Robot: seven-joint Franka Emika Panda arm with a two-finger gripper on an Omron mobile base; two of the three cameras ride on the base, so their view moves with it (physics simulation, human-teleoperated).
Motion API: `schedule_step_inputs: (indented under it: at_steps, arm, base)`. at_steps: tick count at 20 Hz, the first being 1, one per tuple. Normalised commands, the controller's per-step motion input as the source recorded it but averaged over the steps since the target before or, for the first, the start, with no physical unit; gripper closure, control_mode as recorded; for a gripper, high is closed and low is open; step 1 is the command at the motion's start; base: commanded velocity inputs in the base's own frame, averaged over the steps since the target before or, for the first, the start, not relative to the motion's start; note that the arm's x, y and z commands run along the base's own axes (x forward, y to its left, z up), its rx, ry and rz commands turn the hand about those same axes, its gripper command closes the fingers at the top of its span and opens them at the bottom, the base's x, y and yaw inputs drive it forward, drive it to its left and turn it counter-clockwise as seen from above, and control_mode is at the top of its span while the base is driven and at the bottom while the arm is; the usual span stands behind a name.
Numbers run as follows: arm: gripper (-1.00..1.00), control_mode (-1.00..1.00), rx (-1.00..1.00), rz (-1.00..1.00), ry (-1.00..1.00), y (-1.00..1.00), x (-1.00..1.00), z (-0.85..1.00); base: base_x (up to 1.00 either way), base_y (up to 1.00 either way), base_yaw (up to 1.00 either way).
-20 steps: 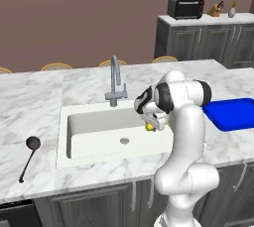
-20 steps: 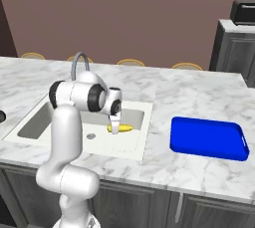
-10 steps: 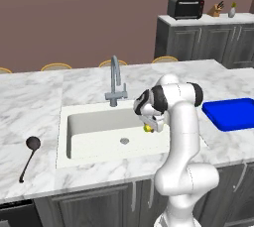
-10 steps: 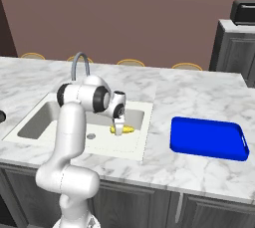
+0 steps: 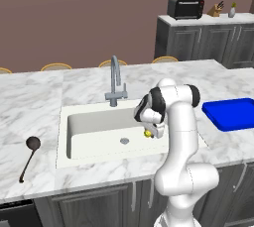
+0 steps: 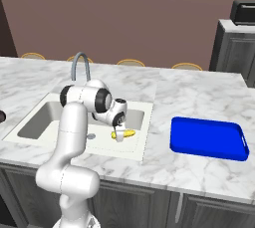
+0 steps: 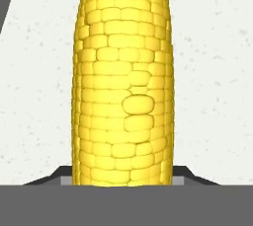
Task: Pick up all produce items and place them in the sink. Turn on the sink faucet to wash them. Then turn the sink off and put them in the tray.
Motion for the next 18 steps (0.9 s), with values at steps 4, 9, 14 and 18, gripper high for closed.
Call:
schedule_step_inputs:
  at_steps: [4, 9, 14, 18]
  arm:
    - [-1.0, -1.0, 0.02, 0.0, -0.02, -0.11, 0.02, -0.02]
    - [-1.0, -1.0, 0.0, 0.0, 0.0, -0.07, -0.08, 0.32]
    - [-1.0, -1.0, 0.0, 0.0, -0.01, 0.0, -0.34, 0.59]
    - [-1.0, -1.0, 0.0, 0.05, -0.05, 0.0, -0.59, 0.89]
  base:
    - [0.0, 0.0, 0.0]
    - [0.0, 0.0, 0.0]
    - [0.0, 0.0, 0.0]
    - [0.0, 0.0, 0.0]
